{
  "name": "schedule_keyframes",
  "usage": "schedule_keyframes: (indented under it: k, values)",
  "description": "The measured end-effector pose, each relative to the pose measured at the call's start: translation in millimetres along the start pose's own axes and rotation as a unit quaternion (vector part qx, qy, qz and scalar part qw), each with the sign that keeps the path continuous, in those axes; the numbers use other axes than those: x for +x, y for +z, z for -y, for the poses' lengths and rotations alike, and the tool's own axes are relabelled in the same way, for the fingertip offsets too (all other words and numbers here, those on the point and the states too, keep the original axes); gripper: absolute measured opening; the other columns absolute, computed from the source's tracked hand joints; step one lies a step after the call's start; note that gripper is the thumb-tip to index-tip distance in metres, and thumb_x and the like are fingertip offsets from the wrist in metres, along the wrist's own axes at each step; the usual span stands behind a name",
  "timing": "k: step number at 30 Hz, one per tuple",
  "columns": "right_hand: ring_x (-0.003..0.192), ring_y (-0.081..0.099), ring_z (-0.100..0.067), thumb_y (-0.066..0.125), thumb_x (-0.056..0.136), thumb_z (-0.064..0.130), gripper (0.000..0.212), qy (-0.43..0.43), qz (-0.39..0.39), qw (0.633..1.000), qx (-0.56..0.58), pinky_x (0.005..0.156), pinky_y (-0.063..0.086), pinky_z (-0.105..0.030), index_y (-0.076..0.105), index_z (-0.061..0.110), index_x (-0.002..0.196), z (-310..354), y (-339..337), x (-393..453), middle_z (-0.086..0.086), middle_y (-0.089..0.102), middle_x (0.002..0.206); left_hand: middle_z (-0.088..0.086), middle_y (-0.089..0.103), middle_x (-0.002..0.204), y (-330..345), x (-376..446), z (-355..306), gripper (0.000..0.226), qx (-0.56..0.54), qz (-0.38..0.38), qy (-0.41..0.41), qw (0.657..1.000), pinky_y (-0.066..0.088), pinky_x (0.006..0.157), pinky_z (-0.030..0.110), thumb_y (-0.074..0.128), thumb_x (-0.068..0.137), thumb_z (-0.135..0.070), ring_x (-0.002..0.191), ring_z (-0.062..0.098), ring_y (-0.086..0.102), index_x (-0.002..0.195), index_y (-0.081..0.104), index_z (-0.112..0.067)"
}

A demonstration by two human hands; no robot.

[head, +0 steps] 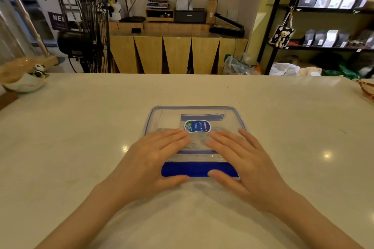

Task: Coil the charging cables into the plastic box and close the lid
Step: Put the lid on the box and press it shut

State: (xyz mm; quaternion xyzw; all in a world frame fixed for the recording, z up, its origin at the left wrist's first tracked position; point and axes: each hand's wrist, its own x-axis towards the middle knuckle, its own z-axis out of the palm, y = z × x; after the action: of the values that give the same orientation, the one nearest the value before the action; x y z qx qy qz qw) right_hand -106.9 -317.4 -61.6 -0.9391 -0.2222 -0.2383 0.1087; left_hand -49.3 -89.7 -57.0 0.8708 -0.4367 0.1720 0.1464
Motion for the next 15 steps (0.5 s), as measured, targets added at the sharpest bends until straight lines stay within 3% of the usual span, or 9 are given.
schedule_keyframes:
  k: [7,11,15]
  values:
    - [0.128,0.040,-0.012,0.057,0.068,0.065,0.079,-0.032,0.049,0.997,-0.053,0.107,0.025,-0.034,0.044,0.019,0.131,-7,-1,-2,0.001,0.050,0.136,0.001,0.053,0.133,0,-1,1,0.082,0.054,0.015,0.021,0.998,0.039,0.099,0.033,0.075,0.058,-0.051,0.121,0.015,0.050,0.127,0.049,-0.014]
    - [0.126,0.039,-0.010,0.065,0.068,0.046,0.070,-0.034,0.035,0.998,-0.043,0.105,0.028,-0.032,0.044,0.020,0.129,-10,1,0,0.000,0.053,0.134,0.000,0.055,0.131,0,0,1,0.073,0.031,0.006,0.012,0.999,0.038,0.100,0.027,0.072,0.061,-0.042,0.120,0.012,0.049,0.126,0.050,-0.016]
    - [0.130,0.036,-0.006,0.058,0.075,0.049,0.065,-0.033,0.060,0.998,0.002,0.106,0.027,-0.031,0.041,0.025,0.133,-13,-5,0,0.006,0.045,0.139,-0.005,0.048,0.137,-4,-1,4,0.073,-0.020,0.025,0.003,0.999,0.030,0.105,0.023,0.061,0.066,-0.049,0.127,0.005,0.040,0.131,0.046,-0.019]
